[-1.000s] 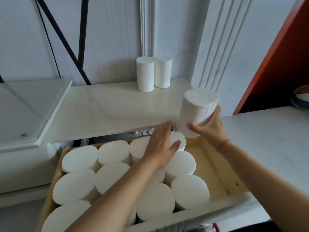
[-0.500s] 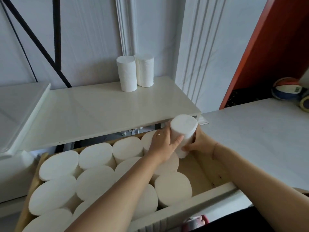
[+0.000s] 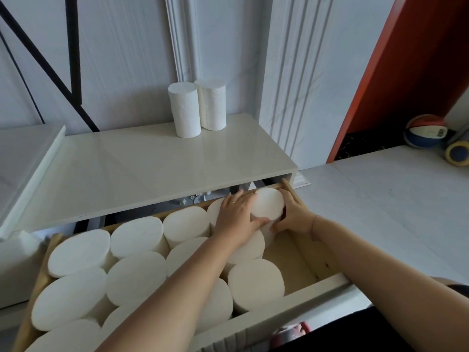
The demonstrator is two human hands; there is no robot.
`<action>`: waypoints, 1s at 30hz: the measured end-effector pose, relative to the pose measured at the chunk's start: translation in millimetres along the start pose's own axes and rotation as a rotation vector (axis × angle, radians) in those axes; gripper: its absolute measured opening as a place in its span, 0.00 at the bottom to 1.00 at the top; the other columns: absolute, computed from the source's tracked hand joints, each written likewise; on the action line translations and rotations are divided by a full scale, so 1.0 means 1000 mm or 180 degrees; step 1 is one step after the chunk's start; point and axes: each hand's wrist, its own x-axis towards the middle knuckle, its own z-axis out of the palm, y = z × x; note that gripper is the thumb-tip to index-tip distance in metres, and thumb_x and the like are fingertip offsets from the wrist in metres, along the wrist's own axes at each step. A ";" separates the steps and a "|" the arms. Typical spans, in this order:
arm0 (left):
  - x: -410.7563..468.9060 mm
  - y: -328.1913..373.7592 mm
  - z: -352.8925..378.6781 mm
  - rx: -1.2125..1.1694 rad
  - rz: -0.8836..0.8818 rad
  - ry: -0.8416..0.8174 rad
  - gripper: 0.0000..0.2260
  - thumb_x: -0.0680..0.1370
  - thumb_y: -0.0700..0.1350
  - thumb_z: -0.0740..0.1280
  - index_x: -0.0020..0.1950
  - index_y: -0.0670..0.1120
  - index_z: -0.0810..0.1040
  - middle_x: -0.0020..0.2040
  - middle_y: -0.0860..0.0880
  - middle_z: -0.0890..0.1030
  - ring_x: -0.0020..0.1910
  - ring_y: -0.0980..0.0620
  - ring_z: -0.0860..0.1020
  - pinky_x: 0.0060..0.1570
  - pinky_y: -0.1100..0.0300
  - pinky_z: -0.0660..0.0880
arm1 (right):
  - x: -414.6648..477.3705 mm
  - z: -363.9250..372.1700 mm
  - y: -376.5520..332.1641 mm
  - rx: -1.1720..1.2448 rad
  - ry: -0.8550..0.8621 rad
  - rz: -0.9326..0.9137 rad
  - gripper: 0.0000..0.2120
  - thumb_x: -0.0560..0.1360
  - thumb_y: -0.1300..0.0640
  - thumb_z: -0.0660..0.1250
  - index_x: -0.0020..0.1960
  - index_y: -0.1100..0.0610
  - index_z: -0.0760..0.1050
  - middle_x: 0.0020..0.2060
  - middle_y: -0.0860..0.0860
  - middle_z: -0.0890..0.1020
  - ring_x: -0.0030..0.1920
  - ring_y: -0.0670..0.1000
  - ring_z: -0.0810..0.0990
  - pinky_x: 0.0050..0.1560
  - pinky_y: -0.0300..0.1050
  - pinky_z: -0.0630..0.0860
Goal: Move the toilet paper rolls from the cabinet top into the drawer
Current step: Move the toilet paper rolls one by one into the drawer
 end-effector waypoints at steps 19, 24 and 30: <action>-0.022 -0.016 -0.015 0.1003 0.0056 -0.0590 0.30 0.79 0.63 0.42 0.77 0.51 0.43 0.78 0.54 0.41 0.75 0.55 0.38 0.72 0.53 0.33 | 0.004 -0.012 -0.016 -0.0801 -0.0061 -0.0387 0.48 0.62 0.43 0.78 0.76 0.48 0.59 0.68 0.47 0.63 0.70 0.51 0.61 0.67 0.43 0.59; -0.025 -0.018 -0.016 0.1024 0.0115 -0.0608 0.31 0.78 0.64 0.40 0.77 0.51 0.42 0.77 0.54 0.40 0.75 0.55 0.37 0.70 0.54 0.32 | 0.002 0.005 -0.016 -0.0486 0.0502 -0.0161 0.48 0.62 0.41 0.78 0.75 0.50 0.60 0.71 0.48 0.63 0.74 0.50 0.57 0.70 0.44 0.58; -0.029 -0.021 -0.016 0.1043 0.0154 -0.0664 0.31 0.78 0.64 0.40 0.76 0.51 0.39 0.77 0.54 0.37 0.74 0.56 0.35 0.71 0.54 0.32 | 0.004 -0.003 -0.011 0.0488 0.0131 0.0118 0.46 0.68 0.48 0.76 0.77 0.54 0.55 0.76 0.49 0.53 0.77 0.53 0.54 0.69 0.42 0.59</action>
